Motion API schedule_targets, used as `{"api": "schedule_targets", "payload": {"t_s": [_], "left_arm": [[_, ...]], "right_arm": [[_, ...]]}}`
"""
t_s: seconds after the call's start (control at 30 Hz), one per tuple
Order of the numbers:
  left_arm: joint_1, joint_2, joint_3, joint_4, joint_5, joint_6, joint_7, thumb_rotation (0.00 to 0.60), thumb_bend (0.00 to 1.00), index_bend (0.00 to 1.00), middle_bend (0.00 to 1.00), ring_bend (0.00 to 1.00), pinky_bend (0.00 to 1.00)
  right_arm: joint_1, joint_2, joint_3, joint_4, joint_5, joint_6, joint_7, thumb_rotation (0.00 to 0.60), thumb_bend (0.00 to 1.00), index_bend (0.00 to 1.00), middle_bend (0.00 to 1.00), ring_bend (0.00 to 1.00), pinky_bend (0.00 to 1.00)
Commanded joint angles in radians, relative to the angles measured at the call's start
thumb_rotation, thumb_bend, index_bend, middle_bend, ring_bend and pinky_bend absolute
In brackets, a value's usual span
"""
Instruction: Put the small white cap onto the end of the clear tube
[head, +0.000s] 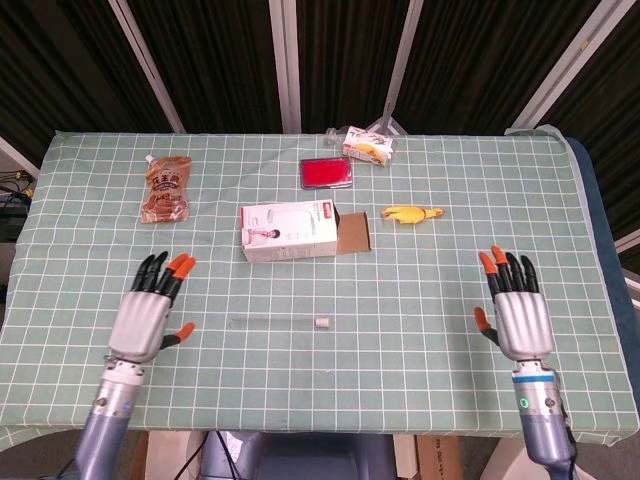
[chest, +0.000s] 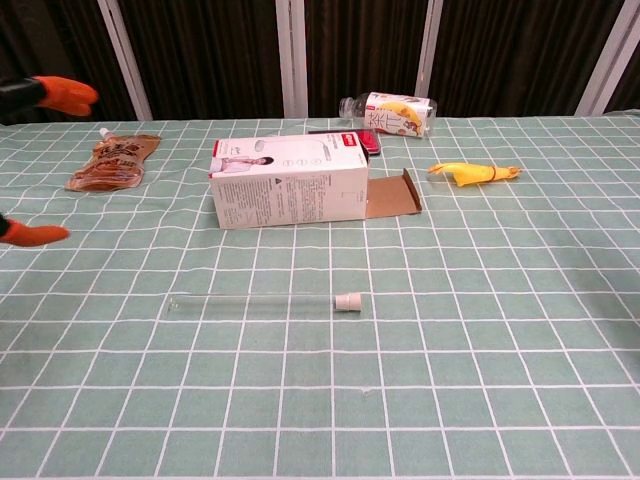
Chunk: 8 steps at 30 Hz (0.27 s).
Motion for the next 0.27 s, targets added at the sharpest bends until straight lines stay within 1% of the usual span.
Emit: {"api": "schedule_targets", "payload": {"t_s": [0.03,0.13,0.27], "left_arm": [[0.125,0.123,0.103,0.045,0.082,0.107,-0.159,0.6,0.18,0.09,0.1,0.0,0.0],[0.188,0.184,0.134,0.092,0.103,0.154,-0.251,0.6,0.18,0.09,0.1,0.0,0.0],[0.246,0.24,0.137,0.158,0.114,0.193,-0.349,0.6,0.18,0.09,0.1,0.0,0.0]], "right_arm": [[-0.066,0.047,-0.048,0.0,-0.029,0.048,0.075,0.6,0.4,0.0,0.0,0.0,0.0],[-0.106,0.07,-0.07,0.003,-0.064,0.087,0.122,0.6,0.4,0.0,0.0,0.0,0.0],[-0.143,0.087,-0.091,0.02,-0.109,0.123,0.149,0.6,0.4,0.0,0.0,0.0,0.0]]}}
